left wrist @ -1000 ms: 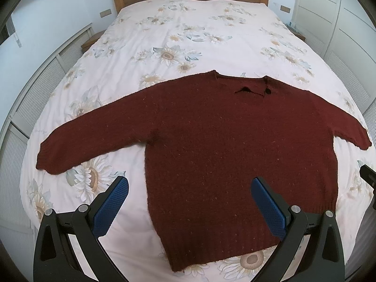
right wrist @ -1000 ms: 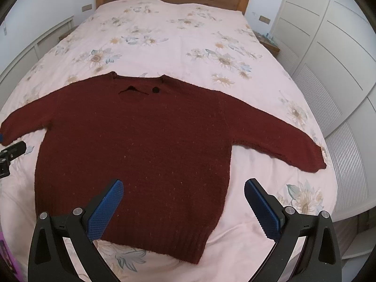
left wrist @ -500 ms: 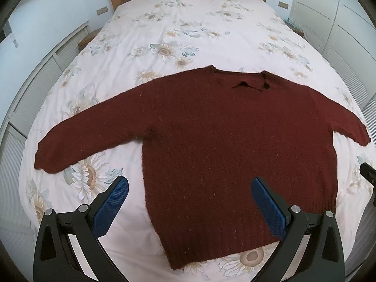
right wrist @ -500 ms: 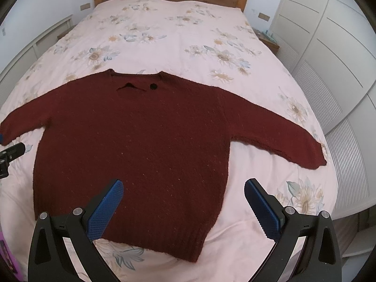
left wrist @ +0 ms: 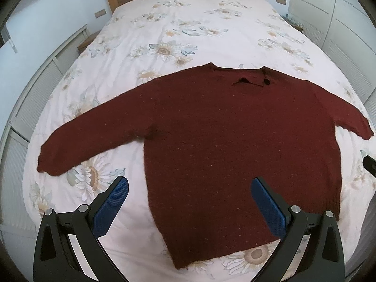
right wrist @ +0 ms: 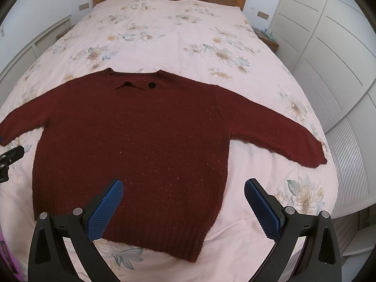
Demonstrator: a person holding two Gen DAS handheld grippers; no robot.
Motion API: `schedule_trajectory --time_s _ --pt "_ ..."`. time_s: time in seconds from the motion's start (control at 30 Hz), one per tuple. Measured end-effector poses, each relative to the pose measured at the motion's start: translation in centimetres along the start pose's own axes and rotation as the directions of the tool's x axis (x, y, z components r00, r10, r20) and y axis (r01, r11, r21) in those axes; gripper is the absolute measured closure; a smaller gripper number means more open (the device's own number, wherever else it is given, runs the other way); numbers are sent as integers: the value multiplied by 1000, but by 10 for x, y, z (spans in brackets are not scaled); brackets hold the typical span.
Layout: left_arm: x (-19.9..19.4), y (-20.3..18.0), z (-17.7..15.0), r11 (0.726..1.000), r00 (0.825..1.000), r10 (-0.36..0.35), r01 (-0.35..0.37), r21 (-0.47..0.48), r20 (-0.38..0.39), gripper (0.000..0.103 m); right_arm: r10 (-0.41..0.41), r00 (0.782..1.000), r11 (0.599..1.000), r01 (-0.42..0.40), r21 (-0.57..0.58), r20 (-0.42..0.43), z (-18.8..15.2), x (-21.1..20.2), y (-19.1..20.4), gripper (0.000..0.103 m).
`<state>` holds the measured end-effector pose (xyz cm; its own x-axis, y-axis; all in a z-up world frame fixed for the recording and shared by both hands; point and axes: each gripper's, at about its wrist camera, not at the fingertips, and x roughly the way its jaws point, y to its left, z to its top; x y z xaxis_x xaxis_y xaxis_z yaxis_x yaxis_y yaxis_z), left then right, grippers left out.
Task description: Fold small clothes
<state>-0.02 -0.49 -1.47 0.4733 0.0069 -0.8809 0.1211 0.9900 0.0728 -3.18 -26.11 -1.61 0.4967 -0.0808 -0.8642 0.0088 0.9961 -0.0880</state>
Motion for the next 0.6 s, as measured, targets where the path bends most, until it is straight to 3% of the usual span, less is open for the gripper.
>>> schedule_trajectory --time_s 0.6 --pt "0 0 0 1000 1000 5 -5 5 -5 1 1 1000 1000 -1 -1 -1 -1 0 0 0"
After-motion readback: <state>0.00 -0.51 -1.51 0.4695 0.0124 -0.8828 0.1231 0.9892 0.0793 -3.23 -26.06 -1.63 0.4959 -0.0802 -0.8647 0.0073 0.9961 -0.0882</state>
